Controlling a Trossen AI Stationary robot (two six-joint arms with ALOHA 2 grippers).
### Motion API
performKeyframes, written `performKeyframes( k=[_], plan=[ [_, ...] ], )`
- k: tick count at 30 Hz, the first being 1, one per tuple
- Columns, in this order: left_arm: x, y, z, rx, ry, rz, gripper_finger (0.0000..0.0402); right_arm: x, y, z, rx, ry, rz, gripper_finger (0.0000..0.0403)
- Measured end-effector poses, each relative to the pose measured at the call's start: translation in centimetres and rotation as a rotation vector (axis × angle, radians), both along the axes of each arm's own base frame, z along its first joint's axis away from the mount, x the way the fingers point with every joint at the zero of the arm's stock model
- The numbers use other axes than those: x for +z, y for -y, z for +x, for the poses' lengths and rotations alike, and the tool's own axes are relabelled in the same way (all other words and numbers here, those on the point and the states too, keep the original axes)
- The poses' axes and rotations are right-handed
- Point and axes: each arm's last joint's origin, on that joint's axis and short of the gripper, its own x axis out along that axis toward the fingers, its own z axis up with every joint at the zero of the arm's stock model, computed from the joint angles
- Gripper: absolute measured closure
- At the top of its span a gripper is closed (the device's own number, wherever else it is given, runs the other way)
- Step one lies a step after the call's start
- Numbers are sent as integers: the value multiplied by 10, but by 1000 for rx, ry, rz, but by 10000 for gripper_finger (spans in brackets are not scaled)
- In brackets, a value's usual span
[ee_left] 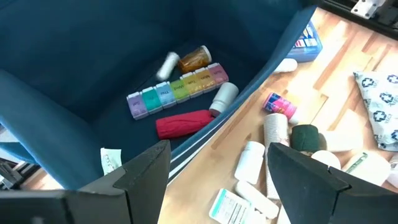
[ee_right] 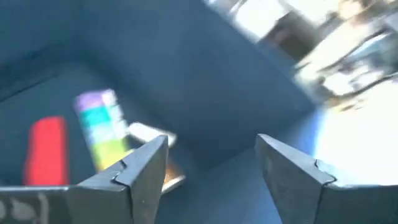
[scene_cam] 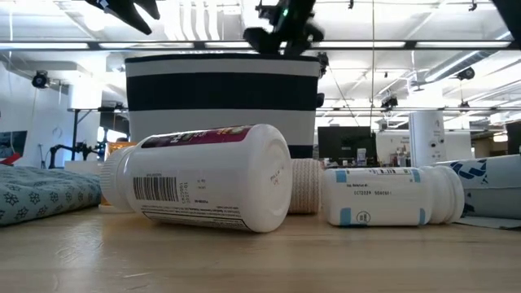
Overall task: Pick & place medical supplies in basket/bin
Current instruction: Put the white rolled gauze into the blue bin
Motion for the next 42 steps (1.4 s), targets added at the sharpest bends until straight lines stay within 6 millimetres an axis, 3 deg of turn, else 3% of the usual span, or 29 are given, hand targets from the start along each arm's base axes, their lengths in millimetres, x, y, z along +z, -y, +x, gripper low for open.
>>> performKeyframes(
  k=[5,9,13,18,23,27,30,37,42],
  plan=[
    [0,0,0,1,1,1,154,26,-18,-25,-17,6,-86,161],
    [0,0,0,5,1,5,154,26,-31,-58,-50,20,8,167],
    [0,0,0,5,0,6,154,0,-43,-91,-103,21,180,174],
    [-2,0,1,-7,-16,21,154,-55,-60,-113,-10,-7,476,177],
    [-4,0,1,-12,-26,26,154,-120,-72,-117,38,-11,600,177],
    [-5,0,1,-12,-26,26,154,-155,-72,-120,-75,30,669,177],
    [-5,0,2,-11,-23,23,154,-165,-69,-118,-161,63,705,177],
    [-4,0,3,-11,-5,21,154,-195,-54,-99,-96,-40,759,177],
    [-3,0,4,-11,8,20,154,-202,-42,-88,-152,-132,762,177]
  ],
)
